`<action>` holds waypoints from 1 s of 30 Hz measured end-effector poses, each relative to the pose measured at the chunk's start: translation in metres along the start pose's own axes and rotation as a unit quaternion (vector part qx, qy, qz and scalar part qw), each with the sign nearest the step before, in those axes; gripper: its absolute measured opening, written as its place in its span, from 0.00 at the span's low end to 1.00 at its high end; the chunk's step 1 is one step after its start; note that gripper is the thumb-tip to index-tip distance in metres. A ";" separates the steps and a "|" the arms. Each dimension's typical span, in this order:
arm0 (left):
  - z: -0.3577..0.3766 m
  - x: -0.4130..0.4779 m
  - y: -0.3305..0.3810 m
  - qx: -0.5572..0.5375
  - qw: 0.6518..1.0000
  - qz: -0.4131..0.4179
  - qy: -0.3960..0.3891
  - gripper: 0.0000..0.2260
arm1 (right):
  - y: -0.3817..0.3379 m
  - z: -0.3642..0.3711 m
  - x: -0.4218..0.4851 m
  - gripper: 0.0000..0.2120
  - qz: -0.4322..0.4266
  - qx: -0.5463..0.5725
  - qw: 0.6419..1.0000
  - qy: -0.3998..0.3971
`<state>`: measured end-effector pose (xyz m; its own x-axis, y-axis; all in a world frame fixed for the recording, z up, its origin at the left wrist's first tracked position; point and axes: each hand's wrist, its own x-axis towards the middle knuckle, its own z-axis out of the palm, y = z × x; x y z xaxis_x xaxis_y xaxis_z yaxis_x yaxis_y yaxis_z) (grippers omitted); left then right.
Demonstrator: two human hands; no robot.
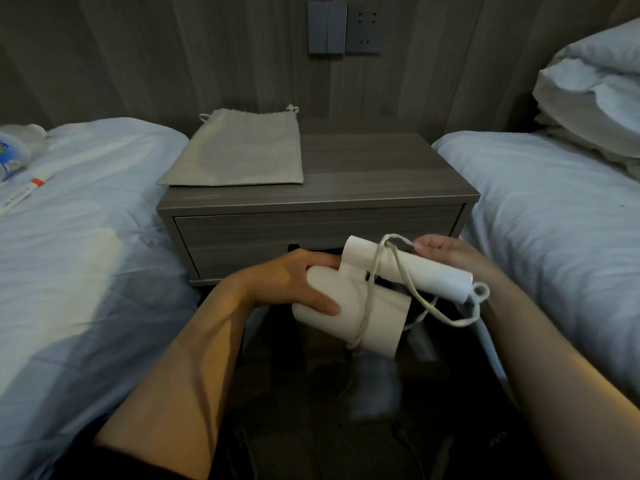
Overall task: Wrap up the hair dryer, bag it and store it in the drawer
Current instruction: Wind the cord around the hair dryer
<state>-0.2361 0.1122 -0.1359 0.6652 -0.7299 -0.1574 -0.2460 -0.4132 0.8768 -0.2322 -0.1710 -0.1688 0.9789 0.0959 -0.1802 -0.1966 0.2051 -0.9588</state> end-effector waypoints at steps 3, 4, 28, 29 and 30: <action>0.004 0.004 -0.001 -0.059 0.998 0.006 0.034 0.22 | 0.024 0.005 0.005 0.12 0.025 0.035 0.996 0.074; 0.006 0.006 -0.002 -0.079 0.996 0.009 0.043 0.22 | 0.027 0.013 0.003 0.06 0.036 0.043 0.997 0.055; 0.032 0.032 0.006 -0.196 0.931 -0.026 0.306 0.13 | 0.030 0.066 -0.007 0.50 0.019 0.161 0.984 -0.070; 0.033 0.031 0.007 -0.189 0.932 -0.033 0.308 0.15 | 0.030 0.066 -0.007 0.50 0.016 0.166 0.984 -0.066; 0.033 0.031 0.007 -0.185 0.933 -0.039 0.307 0.17 | 0.030 0.067 -0.008 0.50 0.015 0.169 0.984 -0.064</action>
<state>-0.2407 0.0687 -0.1499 0.9770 -0.2098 -0.0377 0.0051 -0.1538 0.9881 -0.2499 -0.1008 -0.1812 0.9618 0.2235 -0.1579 -0.2534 0.5094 -0.8224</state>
